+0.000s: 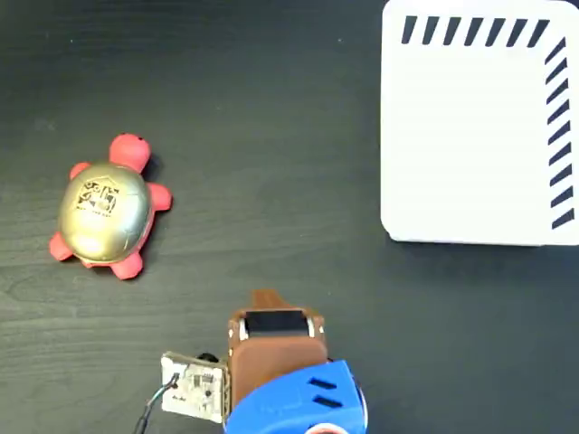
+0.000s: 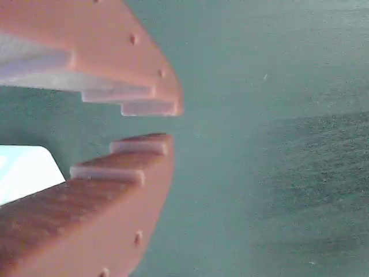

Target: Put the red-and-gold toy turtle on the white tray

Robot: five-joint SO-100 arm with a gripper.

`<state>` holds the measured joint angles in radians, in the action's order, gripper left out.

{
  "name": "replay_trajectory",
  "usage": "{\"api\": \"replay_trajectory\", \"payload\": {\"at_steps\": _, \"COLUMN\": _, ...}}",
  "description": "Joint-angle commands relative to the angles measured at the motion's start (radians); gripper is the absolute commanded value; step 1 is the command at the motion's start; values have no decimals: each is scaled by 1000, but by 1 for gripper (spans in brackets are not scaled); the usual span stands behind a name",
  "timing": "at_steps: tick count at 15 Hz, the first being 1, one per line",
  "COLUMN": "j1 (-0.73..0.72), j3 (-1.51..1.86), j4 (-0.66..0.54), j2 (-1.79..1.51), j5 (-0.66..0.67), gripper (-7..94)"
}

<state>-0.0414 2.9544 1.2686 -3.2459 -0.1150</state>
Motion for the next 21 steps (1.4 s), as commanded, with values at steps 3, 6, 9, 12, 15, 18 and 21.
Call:
{"api": "replay_trajectory", "payload": {"at_steps": 3, "j1": -115, "j3": -29, "j4": -17, "j2": -5, "j5": 69, "gripper": 0}}
{"api": "replay_trajectory", "payload": {"at_steps": 6, "j1": -163, "j3": -149, "j4": -98, "j2": 94, "j5": 169, "gripper": 0}}
{"api": "replay_trajectory", "payload": {"at_steps": 9, "j1": -235, "j3": -353, "j4": -109, "j2": 371, "j5": 262, "gripper": 0}}
{"api": "replay_trajectory", "payload": {"at_steps": 12, "j1": -282, "j3": -583, "j4": -63, "j2": 657, "j5": 350, "gripper": 0}}
{"api": "replay_trajectory", "payload": {"at_steps": 15, "j1": -288, "j3": -762, "j4": -28, "j2": 922, "j5": 454, "gripper": 0}}
{"api": "replay_trajectory", "payload": {"at_steps": 18, "j1": -244, "j3": -1045, "j4": 31, "j2": 1239, "j5": 627, "gripper": 0}}
{"api": "replay_trajectory", "payload": {"at_steps": 21, "j1": -245, "j3": -1347, "j4": 127, "j2": 1520, "j5": 716, "gripper": 0}}
